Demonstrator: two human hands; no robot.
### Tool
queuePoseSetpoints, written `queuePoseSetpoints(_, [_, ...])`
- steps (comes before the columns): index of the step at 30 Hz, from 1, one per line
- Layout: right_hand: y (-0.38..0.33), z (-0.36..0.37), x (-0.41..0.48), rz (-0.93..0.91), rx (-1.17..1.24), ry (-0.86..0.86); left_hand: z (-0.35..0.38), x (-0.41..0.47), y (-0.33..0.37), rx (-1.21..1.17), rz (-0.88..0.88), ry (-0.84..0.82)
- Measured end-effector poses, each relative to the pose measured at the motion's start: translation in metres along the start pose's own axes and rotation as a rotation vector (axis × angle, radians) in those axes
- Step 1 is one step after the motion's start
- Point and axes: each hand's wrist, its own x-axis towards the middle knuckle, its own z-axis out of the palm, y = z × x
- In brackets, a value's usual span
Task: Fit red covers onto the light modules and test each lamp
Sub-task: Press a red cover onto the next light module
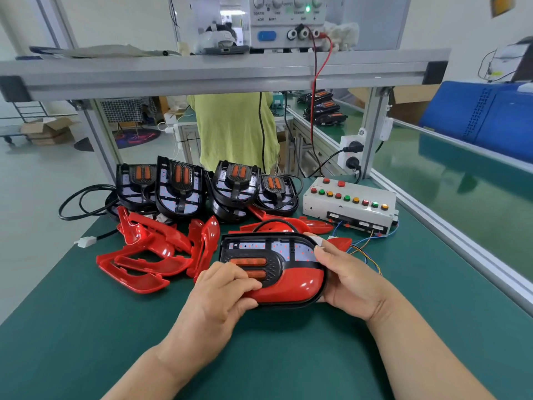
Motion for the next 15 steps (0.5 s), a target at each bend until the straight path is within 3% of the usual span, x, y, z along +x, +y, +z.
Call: queuePoseSetpoints(15, [0.001,-0.001,0.001,-0.014,-0.013,0.013,-0.016,-0.002,0.009,0.046,0.135,-0.053])
